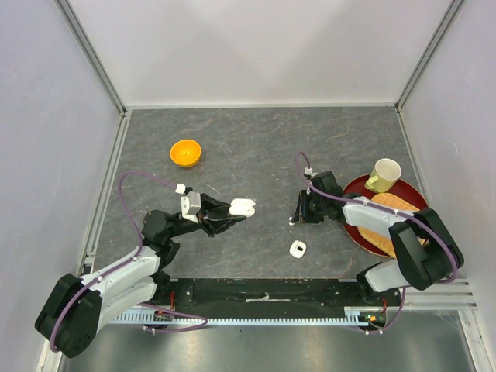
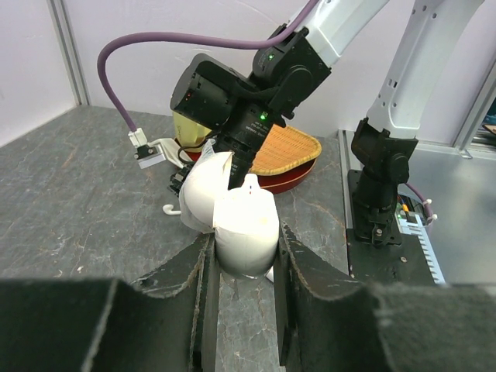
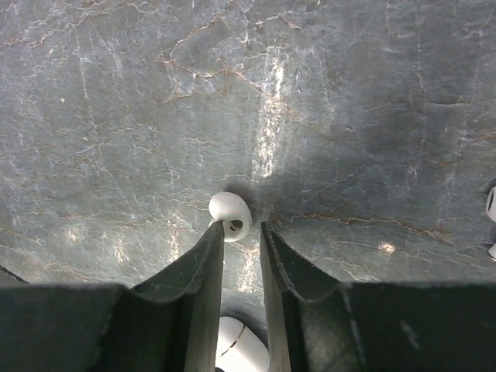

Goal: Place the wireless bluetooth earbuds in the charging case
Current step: Pick up the earbud from the center of the board.

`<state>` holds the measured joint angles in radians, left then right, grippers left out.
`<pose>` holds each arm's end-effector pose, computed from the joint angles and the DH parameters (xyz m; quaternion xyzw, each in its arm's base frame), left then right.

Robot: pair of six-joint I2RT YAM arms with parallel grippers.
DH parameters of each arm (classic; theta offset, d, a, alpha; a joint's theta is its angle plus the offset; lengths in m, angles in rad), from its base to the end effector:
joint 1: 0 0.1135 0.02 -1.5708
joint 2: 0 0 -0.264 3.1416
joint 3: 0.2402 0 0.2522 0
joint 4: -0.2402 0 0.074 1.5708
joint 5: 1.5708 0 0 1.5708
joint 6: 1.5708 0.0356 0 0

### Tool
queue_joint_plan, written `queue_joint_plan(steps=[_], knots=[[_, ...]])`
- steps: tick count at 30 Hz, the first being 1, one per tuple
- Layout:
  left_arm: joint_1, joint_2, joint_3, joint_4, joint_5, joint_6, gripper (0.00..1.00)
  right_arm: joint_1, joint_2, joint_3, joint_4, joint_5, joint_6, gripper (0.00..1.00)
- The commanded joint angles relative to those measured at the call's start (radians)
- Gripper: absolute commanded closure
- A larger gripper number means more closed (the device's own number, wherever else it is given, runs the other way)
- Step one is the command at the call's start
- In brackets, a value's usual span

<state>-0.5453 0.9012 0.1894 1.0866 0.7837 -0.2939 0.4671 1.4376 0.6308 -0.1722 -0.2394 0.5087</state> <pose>0.1350 -0.1113 0.2422 0.3784 0.4766 -0.5075 0.6100 0.2268 0.1238 0.1497 -0.0151 0.9502 0.2366 0.2022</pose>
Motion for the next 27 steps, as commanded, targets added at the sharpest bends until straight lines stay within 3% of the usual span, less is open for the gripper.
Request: queue_joint_plan(steps=[1, 12, 22, 27], knots=[[0.001, 0.002, 0.005, 0.018, -0.024, 0.047, 0.98, -0.002, 0.023, 0.015, 0.033, -0.018, -0.009, 0.69], [0.001, -0.001, 0.004, 0.015, -0.029, 0.045, 0.98, -0.004, 0.041, 0.006, 0.073, -0.067, 0.004, 0.76], [0.001, -0.004, 0.002, 0.013, -0.031, 0.047, 0.98, -0.004, 0.014, 0.014, 0.048, -0.055, 0.007, 0.98], [0.001, -0.008, -0.008, 0.013, -0.118, 0.068, 0.98, -0.004, -0.051, 0.038, 0.004, -0.055, 0.017, 1.00]])
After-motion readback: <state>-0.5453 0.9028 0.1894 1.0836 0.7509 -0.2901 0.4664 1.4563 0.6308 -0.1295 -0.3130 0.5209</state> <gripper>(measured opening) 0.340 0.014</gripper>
